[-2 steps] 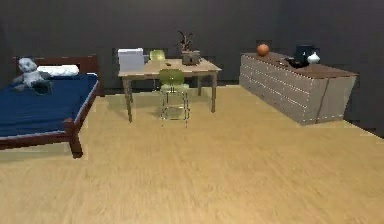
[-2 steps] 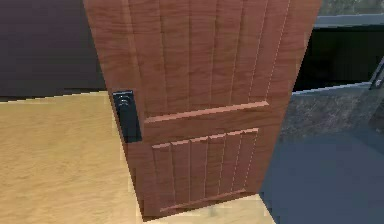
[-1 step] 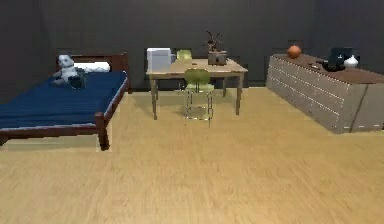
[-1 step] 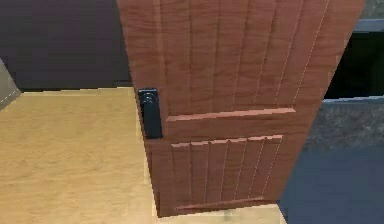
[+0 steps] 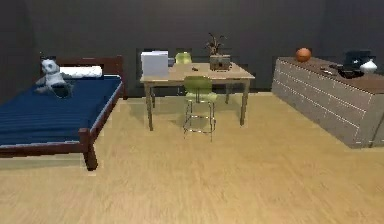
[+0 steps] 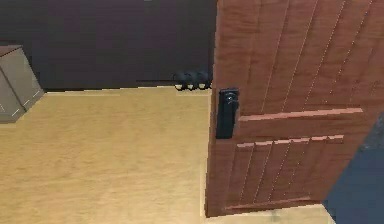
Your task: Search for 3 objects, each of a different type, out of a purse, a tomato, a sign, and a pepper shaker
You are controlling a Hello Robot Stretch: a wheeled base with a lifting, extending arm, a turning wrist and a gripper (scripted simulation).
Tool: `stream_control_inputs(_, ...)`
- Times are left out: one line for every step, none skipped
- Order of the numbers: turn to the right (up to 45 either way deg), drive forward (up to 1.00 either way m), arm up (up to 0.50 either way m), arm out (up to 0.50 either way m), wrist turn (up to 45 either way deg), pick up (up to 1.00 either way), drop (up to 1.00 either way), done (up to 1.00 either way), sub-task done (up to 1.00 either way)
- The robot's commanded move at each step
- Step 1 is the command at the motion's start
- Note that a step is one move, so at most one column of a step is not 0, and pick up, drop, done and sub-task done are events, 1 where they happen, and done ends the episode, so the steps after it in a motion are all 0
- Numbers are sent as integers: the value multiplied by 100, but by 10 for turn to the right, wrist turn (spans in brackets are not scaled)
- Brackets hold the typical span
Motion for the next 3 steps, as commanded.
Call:
stream_control_inputs(150,0,0,0,0,0,0,0,0)
stream_control_inputs(0,100,0,0,0,0,0,0,0)
stream_control_inputs(0,85,0,0,0,0,0,0,0)
